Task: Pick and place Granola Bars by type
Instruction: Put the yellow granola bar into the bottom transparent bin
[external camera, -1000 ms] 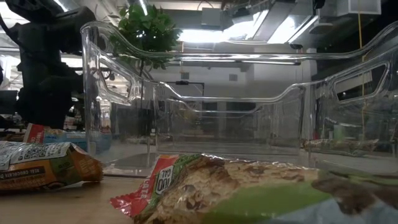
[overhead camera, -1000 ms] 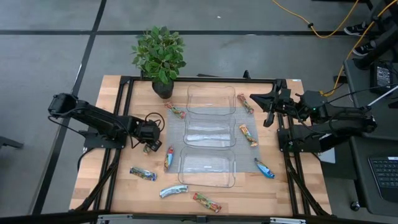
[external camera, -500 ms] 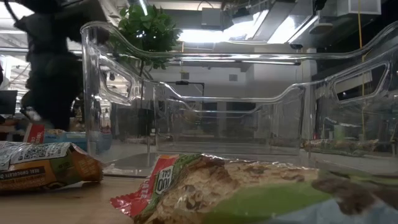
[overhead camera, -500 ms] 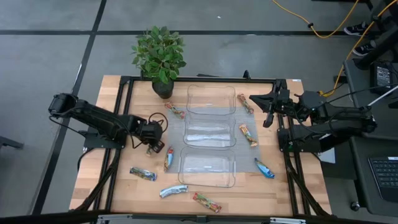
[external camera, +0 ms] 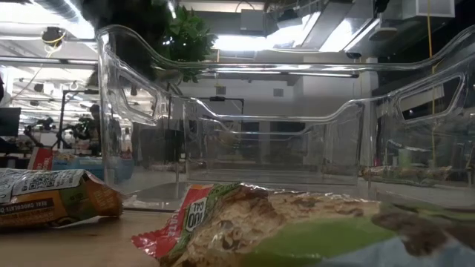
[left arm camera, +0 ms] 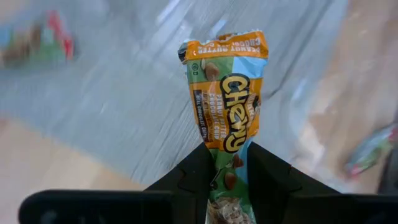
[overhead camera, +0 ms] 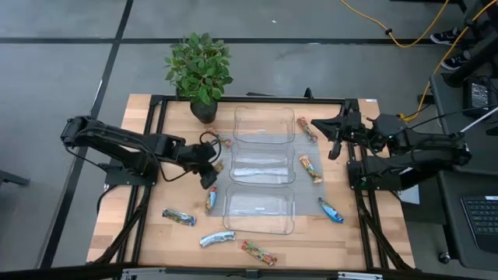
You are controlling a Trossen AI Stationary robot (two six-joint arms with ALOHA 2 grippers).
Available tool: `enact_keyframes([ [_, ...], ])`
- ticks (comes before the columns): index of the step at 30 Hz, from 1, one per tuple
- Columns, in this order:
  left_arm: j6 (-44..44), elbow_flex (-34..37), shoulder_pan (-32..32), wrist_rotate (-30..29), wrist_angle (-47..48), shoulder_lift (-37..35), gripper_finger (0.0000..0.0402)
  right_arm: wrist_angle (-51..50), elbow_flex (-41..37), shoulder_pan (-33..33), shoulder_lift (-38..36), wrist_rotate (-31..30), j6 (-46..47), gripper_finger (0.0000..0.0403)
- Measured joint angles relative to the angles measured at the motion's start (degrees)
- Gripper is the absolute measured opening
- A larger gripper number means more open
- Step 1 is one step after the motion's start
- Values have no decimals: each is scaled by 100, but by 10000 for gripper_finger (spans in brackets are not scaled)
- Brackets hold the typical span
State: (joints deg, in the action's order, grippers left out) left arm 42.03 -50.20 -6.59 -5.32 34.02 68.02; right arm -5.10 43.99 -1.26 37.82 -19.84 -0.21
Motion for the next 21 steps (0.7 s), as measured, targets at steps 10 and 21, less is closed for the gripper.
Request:
enact_keyframes([
  [10, -1148, -1385, -1, -246, -50, -3, 75, 0, 0, 0, 184, 0, 9, 8],
  [21, -1883, -2156, -117, -271, -1750, 48, 74, -1, 0, 0, 406, 1, 13, 8],
])
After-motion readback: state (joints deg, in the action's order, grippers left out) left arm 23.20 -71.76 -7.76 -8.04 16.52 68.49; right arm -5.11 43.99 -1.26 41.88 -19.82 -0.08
